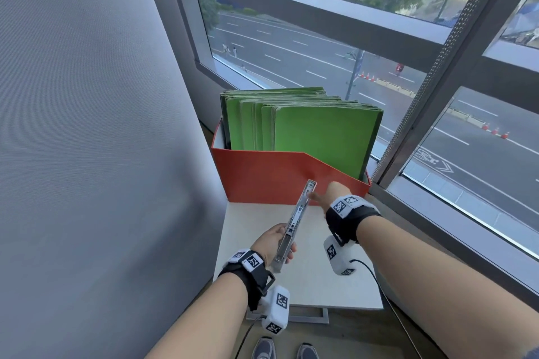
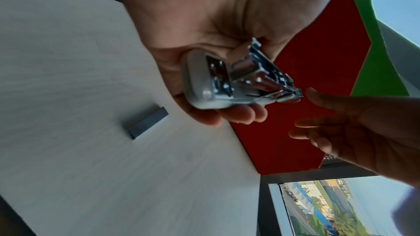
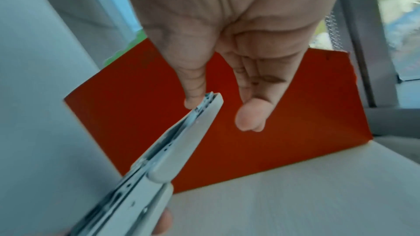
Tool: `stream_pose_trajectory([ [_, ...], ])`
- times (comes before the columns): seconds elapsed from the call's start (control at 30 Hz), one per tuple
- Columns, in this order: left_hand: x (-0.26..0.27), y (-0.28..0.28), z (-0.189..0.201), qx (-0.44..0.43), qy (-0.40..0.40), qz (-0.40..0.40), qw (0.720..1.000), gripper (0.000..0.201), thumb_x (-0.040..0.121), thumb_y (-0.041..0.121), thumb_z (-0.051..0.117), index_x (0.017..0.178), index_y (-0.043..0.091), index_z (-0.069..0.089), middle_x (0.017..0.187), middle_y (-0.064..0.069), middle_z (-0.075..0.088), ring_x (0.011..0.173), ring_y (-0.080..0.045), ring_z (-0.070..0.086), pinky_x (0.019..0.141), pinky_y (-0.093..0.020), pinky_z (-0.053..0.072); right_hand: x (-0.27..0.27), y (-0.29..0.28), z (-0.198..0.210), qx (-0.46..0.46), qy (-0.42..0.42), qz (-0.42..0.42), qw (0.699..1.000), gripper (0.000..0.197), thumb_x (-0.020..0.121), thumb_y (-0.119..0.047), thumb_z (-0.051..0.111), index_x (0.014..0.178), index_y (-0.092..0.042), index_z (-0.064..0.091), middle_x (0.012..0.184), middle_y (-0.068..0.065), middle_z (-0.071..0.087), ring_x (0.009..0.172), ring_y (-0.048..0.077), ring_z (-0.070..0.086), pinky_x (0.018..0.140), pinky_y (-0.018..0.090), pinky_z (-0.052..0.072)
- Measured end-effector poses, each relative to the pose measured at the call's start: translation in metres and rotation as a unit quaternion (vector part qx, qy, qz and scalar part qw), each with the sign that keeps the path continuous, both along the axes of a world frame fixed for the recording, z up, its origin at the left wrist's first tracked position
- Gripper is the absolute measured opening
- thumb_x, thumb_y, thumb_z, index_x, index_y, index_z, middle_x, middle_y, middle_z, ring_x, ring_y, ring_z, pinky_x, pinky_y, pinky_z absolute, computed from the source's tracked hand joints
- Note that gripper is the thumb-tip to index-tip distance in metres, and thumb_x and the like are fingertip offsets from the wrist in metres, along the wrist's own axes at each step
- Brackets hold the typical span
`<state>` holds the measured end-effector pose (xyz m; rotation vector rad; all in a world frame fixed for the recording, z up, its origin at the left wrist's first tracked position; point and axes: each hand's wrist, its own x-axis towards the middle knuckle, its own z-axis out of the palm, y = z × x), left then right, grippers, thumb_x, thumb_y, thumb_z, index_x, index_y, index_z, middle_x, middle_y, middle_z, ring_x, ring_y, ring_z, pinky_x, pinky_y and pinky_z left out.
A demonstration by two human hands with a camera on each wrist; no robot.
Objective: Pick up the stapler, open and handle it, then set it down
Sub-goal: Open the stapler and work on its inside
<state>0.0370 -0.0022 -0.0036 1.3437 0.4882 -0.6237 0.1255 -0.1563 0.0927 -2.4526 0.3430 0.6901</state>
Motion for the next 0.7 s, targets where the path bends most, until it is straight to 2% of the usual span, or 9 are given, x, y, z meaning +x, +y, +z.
stream_pose_trajectory([
  [0.07,-0.001,0.004,0.001,0.004,0.034,-0.009,0.999,0.037,0.099,0.045,0.028,0.104,0.016,0.050,0.052,-0.003,0.061,0.041,-0.018,0.051,0.051,-0.024,0.042,-0.010,0.004,-0.001,-0.035,-0.004,0.036,0.999,0.036,0.087,-0.037,0.063,0.092,-0.002,0.059,0.075,0.007,0.060,0.074,0.025,0.059,0.057,0.030,0.048],
  [0.13,-0.002,0.008,0.000,0.011,0.069,-0.026,0.997,0.046,0.091,0.061,0.031,0.098,0.020,0.049,0.057,-0.003,0.060,0.044,-0.018,0.052,0.054,-0.027,0.046,-0.020,0.009,-0.008,-0.046,-0.007,0.081,0.996,0.029,0.089,-0.028,0.061,0.097,0.000,0.062,0.089,0.012,0.066,0.081,0.027,0.063,0.070,0.033,0.054],
  [0.17,-0.003,0.011,-0.002,0.011,0.070,-0.020,0.997,0.045,0.089,0.062,0.035,0.098,0.020,0.049,0.058,-0.005,0.059,0.044,-0.019,0.051,0.053,-0.028,0.046,-0.026,0.013,-0.013,-0.042,-0.013,0.101,0.994,0.028,0.089,-0.025,0.060,0.102,0.000,0.063,0.098,0.013,0.068,0.088,0.028,0.065,0.076,0.033,0.054],
  [0.23,-0.008,0.016,-0.006,-0.001,0.054,0.016,0.998,0.037,0.092,0.053,0.041,0.100,0.017,0.047,0.057,-0.008,0.057,0.043,-0.020,0.051,0.047,-0.026,0.047,-0.037,0.021,-0.024,-0.018,-0.029,0.141,0.989,0.023,0.088,-0.022,0.059,0.106,-0.008,0.065,0.106,0.009,0.069,0.096,0.027,0.066,0.080,0.032,0.052],
  [0.3,-0.014,0.022,-0.006,-0.024,0.051,0.056,0.997,0.030,0.095,0.045,0.041,0.098,0.015,0.044,0.052,-0.009,0.059,0.040,-0.021,0.053,0.042,-0.023,0.045,-0.047,0.031,-0.037,0.008,-0.042,0.178,0.983,0.020,0.087,-0.020,0.058,0.105,-0.016,0.066,0.107,0.008,0.071,0.095,0.026,0.066,0.081,0.032,0.052],
  [0.37,-0.018,0.029,-0.007,-0.036,0.046,0.091,0.994,0.028,0.097,0.042,0.039,0.096,0.014,0.042,0.049,-0.010,0.061,0.040,-0.022,0.056,0.040,-0.022,0.044,-0.055,0.041,-0.052,0.007,-0.040,0.216,0.976,0.021,0.086,-0.017,0.056,0.105,-0.017,0.066,0.110,0.009,0.069,0.099,0.026,0.064,0.084,0.031,0.051],
  [0.47,-0.023,0.040,-0.010,-0.027,0.042,0.134,0.990,0.028,0.098,0.042,0.036,0.096,0.015,0.043,0.053,-0.009,0.065,0.046,-0.021,0.062,0.047,-0.025,0.042,-0.060,0.053,-0.074,-0.009,-0.010,0.246,0.969,0.026,0.087,-0.016,0.055,0.113,-0.017,0.061,0.121,0.007,0.064,0.108,0.024,0.061,0.088,0.030,0.048],
  [0.53,-0.028,0.046,-0.014,-0.021,0.047,0.166,0.985,0.030,0.097,0.044,0.037,0.098,0.016,0.048,0.062,-0.009,0.068,0.054,-0.022,0.065,0.052,-0.027,0.044,-0.061,0.058,-0.088,-0.030,0.008,0.253,0.967,0.032,0.089,-0.017,0.054,0.121,-0.014,0.055,0.126,0.009,0.059,0.112,0.025,0.058,0.091,0.032,0.048],
  [0.7,-0.034,0.055,-0.021,-0.055,0.049,0.235,0.969,0.023,0.098,0.036,0.041,0.099,0.014,0.050,0.079,-0.015,0.072,0.065,-0.025,0.068,0.061,-0.031,0.050,-0.062,0.069,-0.120,-0.074,0.041,0.259,0.962,0.048,0.088,-0.022,0.058,0.130,-0.006,0.043,0.130,0.015,0.051,0.115,0.031,0.056,0.091,0.034,0.048],
])
